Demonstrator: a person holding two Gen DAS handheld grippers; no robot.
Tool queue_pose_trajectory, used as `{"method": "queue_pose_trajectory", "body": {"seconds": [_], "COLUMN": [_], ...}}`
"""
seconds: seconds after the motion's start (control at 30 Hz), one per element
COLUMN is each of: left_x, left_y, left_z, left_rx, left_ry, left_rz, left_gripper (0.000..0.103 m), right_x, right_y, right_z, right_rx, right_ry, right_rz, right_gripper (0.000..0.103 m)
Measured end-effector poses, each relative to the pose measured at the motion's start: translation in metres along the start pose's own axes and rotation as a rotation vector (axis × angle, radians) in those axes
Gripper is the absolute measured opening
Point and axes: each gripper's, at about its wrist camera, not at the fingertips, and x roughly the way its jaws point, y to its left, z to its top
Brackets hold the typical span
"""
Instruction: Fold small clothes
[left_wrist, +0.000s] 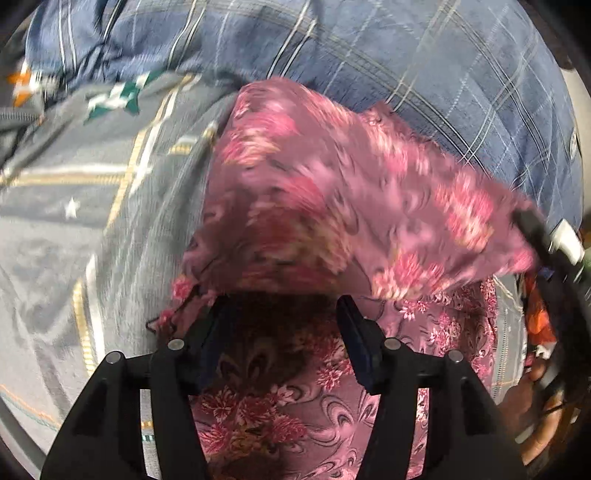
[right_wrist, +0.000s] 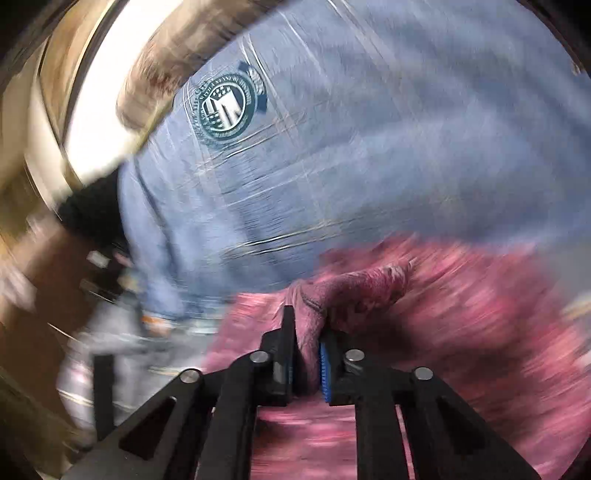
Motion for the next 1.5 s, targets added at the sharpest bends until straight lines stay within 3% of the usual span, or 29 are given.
{"method": "queue_pose_trajectory", "body": {"seconds": [0.03, 0.13, 0.2, 0.33, 0.47, 0.53, 0.6, 0.63, 0.73, 0.8, 0.83, 0.9, 0.93, 1.07, 1.13, 1.17, 1.23, 1.33, 1.43, 1.5], "left_x": [0.002, 0.000, 0.000, 0.001, 0.001, 0.001, 0.002, 0.003, 0.003, 0.003, 0.003, 0.003, 0.003, 0.002, 0.003, 0.003, 0.005, 0.006, 0.002, 0.000], "left_y": [0.003, 0.004, 0.004, 0.003, 0.002, 0.000, -0.001, 0.000, -0.001, -0.001, -0.001, -0.001, 0.000, -0.002, -0.005, -0.006, -0.007, -0.008, -0.008, -0.011], "left_z": [-0.001, -0.004, -0.004, -0.002, -0.005, -0.005, -0.004, -0.004, -0.004, -0.004, -0.004, -0.005, -0.005, -0.002, -0.001, 0.000, 0.001, 0.004, 0.008, 0.011], "left_rx": [-0.008, -0.001, 0.000, 0.002, 0.018, 0.033, 0.041, 0.042, 0.043, 0.043, 0.042, 0.038, 0.036, 0.022, 0.020, 0.021, 0.022, 0.012, 0.016, 0.035], "left_ry": [0.003, -0.009, -0.007, -0.003, -0.002, 0.001, 0.003, 0.004, 0.004, 0.000, -0.003, -0.007, -0.008, -0.001, 0.007, 0.009, 0.012, 0.017, 0.004, -0.022], "left_rz": [0.000, -0.001, -0.002, -0.001, 0.010, 0.018, 0.018, 0.015, 0.014, 0.012, 0.011, 0.008, 0.007, 0.010, 0.010, 0.014, 0.023, 0.035, 0.046, 0.081], "left_gripper": [0.057, 0.057, 0.057, 0.057, 0.057, 0.057, 0.058, 0.058, 0.061, 0.062, 0.063, 0.063, 0.063, 0.064, 0.064, 0.064, 0.064, 0.064, 0.064, 0.064], "right_x": [0.001, 0.003, -0.008, -0.019, 0.010, 0.034, 0.050, 0.048, 0.010, -0.019, -0.035, -0.047, -0.050, -0.051, -0.043, -0.035, -0.015, -0.004, 0.005, -0.005], "right_y": [-0.009, -0.055, -0.085, -0.131, -0.141, -0.148, -0.151, -0.149, -0.128, -0.118, -0.116, -0.125, -0.138, -0.184, -0.192, -0.193, -0.195, -0.191, -0.186, -0.180], "right_z": [0.000, -0.008, -0.012, -0.019, -0.020, -0.024, -0.028, -0.025, 0.007, 0.026, 0.035, 0.037, 0.032, -0.013, -0.030, -0.034, -0.039, -0.037, -0.027, -0.016], "right_rx": [-0.011, 0.140, 0.262, 0.496, 0.553, 0.653, 0.736, 0.745, 0.590, 0.461, 0.379, 0.320, 0.348, 0.591, 0.647, 0.658, 0.681, 0.668, 0.669, 0.624], "right_ry": [0.045, 0.154, 0.136, 0.103, 0.150, 0.165, 0.207, 0.172, -0.006, -0.101, -0.132, -0.110, -0.081, 0.016, 0.047, 0.068, 0.134, 0.103, 0.100, 0.048], "right_rz": [-0.024, -0.041, -0.048, -0.009, 0.051, 0.123, 0.180, 0.253, 0.300, 0.245, 0.121, -0.073, -0.094, 0.019, 0.042, 0.047, 0.041, -0.006, 0.034, 0.046], "right_gripper": [0.028, 0.030, 0.030, 0.042, 0.045, 0.056, 0.043, 0.011, 0.007, 0.007, 0.011, 0.024, 0.034, 0.039, 0.044, 0.054, 0.057, 0.055, 0.006, 0.006]}}
